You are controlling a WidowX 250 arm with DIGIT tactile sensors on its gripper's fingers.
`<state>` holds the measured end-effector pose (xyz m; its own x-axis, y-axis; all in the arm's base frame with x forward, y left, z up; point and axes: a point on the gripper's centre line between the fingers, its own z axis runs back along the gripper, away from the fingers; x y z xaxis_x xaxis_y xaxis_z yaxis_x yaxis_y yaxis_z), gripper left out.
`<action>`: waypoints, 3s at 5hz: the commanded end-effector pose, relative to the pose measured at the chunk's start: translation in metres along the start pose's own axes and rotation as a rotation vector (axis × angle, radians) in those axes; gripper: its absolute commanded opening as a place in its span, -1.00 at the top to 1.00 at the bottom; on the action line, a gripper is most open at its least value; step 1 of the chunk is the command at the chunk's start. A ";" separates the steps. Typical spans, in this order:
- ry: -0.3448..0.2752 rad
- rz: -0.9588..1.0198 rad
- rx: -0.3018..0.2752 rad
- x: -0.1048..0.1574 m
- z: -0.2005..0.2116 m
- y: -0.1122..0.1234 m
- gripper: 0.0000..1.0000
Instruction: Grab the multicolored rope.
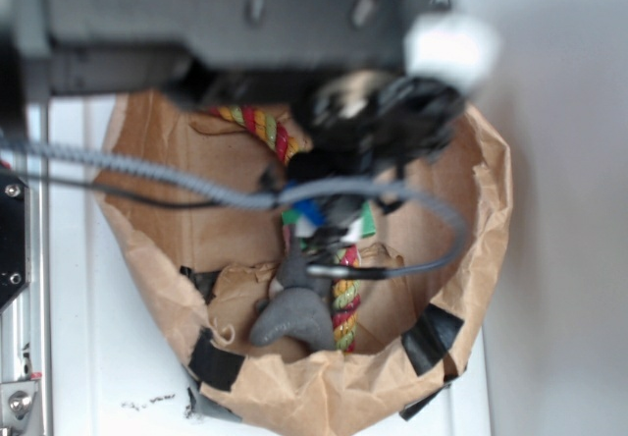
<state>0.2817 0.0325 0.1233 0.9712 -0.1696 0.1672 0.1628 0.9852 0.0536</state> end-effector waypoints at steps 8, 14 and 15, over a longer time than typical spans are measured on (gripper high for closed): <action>0.003 -0.134 0.093 -0.032 -0.090 0.028 -1.00; -0.027 -0.014 -0.051 -0.026 0.042 0.004 1.00; -0.025 -0.017 -0.029 -0.023 0.034 0.003 1.00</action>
<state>0.2459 0.0393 0.1414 0.9724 -0.1759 0.1533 0.1764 0.9843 0.0107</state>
